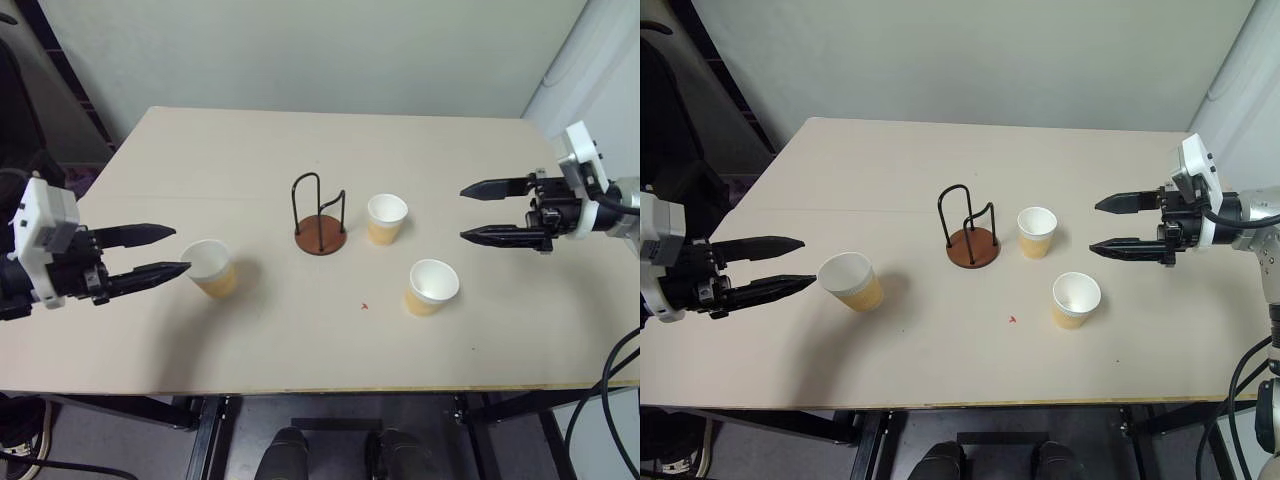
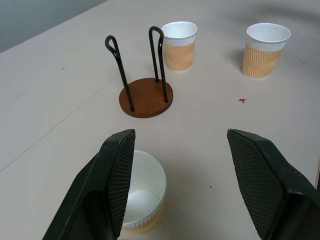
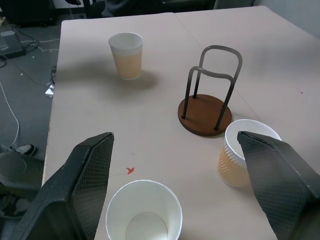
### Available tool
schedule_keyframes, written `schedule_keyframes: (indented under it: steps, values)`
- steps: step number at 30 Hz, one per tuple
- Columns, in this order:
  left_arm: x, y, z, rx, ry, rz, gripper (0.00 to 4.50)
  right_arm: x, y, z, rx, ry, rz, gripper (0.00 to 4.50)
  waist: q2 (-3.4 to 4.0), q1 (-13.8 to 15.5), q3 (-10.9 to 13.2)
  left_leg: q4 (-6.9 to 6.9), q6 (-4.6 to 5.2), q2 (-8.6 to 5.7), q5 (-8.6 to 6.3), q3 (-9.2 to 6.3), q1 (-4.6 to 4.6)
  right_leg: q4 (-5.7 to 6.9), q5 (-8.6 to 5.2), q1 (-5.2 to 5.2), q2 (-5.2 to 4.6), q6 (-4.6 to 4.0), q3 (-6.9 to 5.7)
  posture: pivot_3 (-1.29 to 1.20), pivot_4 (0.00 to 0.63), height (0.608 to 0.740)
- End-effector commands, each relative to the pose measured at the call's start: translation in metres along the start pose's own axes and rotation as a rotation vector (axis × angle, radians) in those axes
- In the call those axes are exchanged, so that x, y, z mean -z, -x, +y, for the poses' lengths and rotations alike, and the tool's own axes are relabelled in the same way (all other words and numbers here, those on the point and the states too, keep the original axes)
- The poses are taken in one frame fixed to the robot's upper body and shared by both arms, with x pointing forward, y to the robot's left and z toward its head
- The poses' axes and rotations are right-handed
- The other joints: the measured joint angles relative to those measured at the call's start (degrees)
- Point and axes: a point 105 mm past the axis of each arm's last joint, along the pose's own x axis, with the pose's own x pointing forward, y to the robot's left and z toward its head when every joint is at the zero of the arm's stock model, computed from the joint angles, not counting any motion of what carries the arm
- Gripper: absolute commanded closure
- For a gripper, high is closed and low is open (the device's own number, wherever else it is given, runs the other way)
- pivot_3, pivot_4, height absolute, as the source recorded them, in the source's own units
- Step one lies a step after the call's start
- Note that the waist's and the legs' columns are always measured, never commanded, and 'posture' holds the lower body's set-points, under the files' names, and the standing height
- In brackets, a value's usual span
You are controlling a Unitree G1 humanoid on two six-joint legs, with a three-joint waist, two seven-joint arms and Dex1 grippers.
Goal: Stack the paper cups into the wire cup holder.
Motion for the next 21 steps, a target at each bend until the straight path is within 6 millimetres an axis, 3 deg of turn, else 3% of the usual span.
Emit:
schedule_keyframes:
  steps: [1,5,8,12,17,21]
  values:
    - [-0.012,0.0,-0.002,0.006,-0.041,-0.024,1.38,-0.012,0.003,0.001,0.002,0.05,-0.011,0.38,0.0,0.0,0.0,0.0,0.0,0.0,0.0,0.0,0.0,0.0,0.0,0.0,0.0,0.0,0.0,0.0,0.15,0.74]
    - [-0.017,-0.007,-0.002,0.023,-0.057,-0.04,1.38,-0.012,0.005,0.006,-0.013,0.059,-0.013,0.38,0.0,0.05,0.0,0.0,-0.01,0.0,0.01,-0.01,0.0,0.0,0.0,0.0,0.0,0.0,0.0,0.0,0.15,0.74]
    - [-0.025,-0.024,0.0,0.023,-0.082,-0.071,1.38,-0.016,0.006,0.007,-0.011,0.068,-0.031,0.38,0.0,0.32,0.0,0.02,-0.03,-0.03,0.02,-0.03,0.0,0.0,0.02,0.03,0.0,0.03,0.0,0.0,0.15,0.74]
    - [-0.03,-0.065,0.002,-0.003,-0.113,-0.139,1.38,-0.02,0.006,0.01,-0.002,0.08,-0.028,0.38,0.06,0.61,-0.01,0.08,-0.03,-0.16,0.06,-0.03,0.04,-0.03,0.09,0.12,-0.06,0.14,0.03,0.0,0.15,0.74]
    - [-0.009,-0.137,0.007,-0.11,-0.078,-0.131,1.38,-0.035,0.005,0.029,-0.027,0.129,-0.037,0.38,0.06,1.04,-0.01,0.16,-0.05,-0.25,0.11,0.1,-0.02,-0.08,0.26,0.13,-0.17,0.46,0.07,0.0,0.15,0.74]
    - [-0.007,-0.168,0.007,-0.116,-0.009,-0.179,1.38,-0.038,-0.001,0.039,-0.039,0.137,-0.05,0.38,-0.02,0.95,0.03,0.22,-0.1,-0.24,0.16,0.31,-0.06,-0.16,0.62,0.14,-0.16,1.06,0.11,0.0,0.15,0.74]
